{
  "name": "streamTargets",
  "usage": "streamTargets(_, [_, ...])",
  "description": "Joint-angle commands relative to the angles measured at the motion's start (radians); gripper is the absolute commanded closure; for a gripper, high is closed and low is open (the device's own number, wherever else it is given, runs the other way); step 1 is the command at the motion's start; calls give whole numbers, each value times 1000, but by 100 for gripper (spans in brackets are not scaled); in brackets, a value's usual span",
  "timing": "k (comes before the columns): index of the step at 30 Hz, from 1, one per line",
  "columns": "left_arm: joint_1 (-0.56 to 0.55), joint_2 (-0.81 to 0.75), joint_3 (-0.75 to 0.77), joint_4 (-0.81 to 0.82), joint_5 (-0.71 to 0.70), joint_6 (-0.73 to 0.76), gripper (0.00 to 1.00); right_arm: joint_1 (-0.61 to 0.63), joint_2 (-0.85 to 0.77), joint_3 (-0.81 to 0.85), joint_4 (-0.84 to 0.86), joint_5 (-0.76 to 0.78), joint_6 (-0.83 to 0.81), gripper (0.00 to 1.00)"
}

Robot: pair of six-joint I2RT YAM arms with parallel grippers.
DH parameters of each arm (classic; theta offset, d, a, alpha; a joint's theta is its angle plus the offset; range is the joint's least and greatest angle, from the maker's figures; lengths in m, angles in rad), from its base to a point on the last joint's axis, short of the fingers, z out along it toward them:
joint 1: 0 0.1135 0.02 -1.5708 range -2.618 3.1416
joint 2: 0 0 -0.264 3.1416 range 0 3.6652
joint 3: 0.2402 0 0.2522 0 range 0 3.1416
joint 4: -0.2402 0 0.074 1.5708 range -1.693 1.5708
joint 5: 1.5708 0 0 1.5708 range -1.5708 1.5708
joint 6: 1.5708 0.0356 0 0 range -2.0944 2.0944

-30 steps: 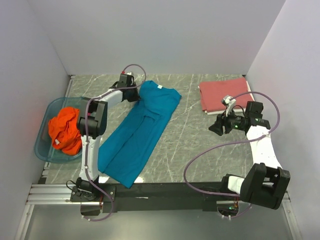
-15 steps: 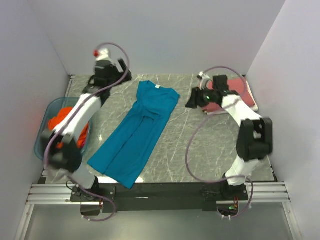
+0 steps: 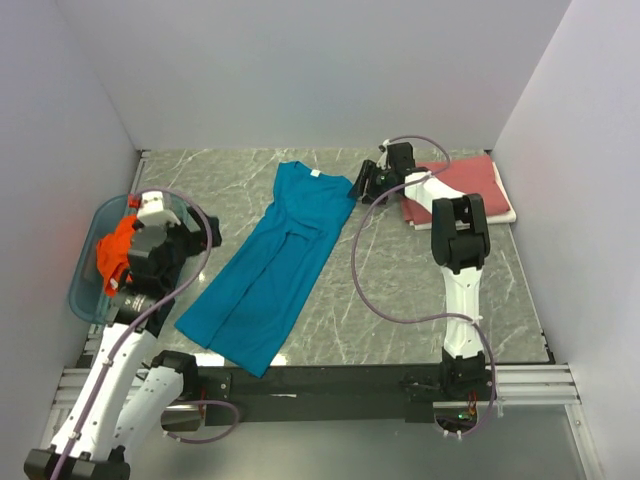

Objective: Fold and stack the t-shirts
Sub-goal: Fold the tshirt

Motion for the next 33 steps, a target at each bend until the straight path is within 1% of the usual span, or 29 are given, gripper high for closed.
streamTargets(1, [-1,-71,-24,-58,-11,36,0,11,31,96,-4,47,58,39])
streamTargets(6, [-1,-83,-26,-60,-15,31,1,25,114,180,-47,18,88,47])
streamTargets(7, [-1,-80,-21,-64,-15,33,1,25,118,186,-47,19,89,52])
streamTargets(9, [-1,-73,-17,-69,-16,33,1,25,126,189,-49,25,91,58])
streamTargets(10, [-1,-71,-15,-70,-18,33,1,23,129,201,-56,30,89,65])
streamTargets(12, [-1,-75,-17,-67,-16,36,0,20,135,217,-73,38,85,74])
streamTargets(13, [-1,-74,-20,-66,-18,33,1,12,137,229,-76,42,88,83])
streamTargets(15, [-1,-76,-21,-66,-18,33,0,5,137,247,-86,57,85,92])
streamTargets(16, [-1,-76,-20,-66,-18,33,1,2,134,272,-89,89,69,98])
streamTargets(17, [1,-74,-20,-64,-18,33,1,-3,132,286,-93,111,59,99])
streamTargets(20, [-1,-65,-21,-64,-21,34,1,-12,131,361,-107,188,28,100])
streamTargets(25, [-1,-51,-21,-63,-25,39,1,-29,217,586,-187,280,-26,100])
streamTargets(27, [-1,-43,-21,-60,-24,39,1,-38,249,646,-194,323,-44,100])
streamTargets(30, [-1,-30,-21,-57,-18,40,0,-47,279,680,-188,347,-72,100])
streamTargets(32, [-1,-20,-21,-55,-15,42,1,-61,287,692,-184,354,-63,87])
streamTargets(33, [-1,-13,-20,-55,-10,43,1,-69,295,692,-182,337,-57,69])
